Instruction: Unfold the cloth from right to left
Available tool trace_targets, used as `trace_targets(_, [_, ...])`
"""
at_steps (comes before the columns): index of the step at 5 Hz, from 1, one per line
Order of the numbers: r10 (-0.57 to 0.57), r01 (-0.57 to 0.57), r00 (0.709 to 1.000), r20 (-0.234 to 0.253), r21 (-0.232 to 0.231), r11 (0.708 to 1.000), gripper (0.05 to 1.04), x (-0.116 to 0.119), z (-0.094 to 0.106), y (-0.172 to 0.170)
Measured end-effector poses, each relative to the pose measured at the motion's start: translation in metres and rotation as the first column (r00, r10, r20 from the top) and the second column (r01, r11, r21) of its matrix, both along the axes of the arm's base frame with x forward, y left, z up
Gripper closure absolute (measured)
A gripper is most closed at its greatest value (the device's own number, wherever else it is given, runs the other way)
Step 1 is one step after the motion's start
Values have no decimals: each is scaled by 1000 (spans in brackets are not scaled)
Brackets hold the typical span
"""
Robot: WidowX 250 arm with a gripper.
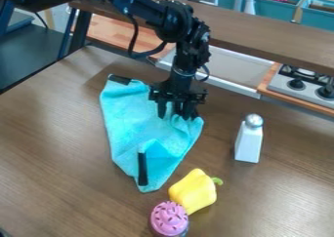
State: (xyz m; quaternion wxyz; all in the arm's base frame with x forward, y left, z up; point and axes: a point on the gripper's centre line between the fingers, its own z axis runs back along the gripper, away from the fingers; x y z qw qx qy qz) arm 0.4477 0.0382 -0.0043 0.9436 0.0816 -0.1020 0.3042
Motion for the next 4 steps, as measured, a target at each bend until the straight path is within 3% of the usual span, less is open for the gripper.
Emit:
trace_targets(2, [-10,10,1000,3,-5,1000,917,1,0,0])
trace_targets(3, [-8,8,1000,-5,-26,1000,1019,-2,-2,1])
trace_targets(4, [7,-5,1000,22,-67,998,1034,-7,18,7])
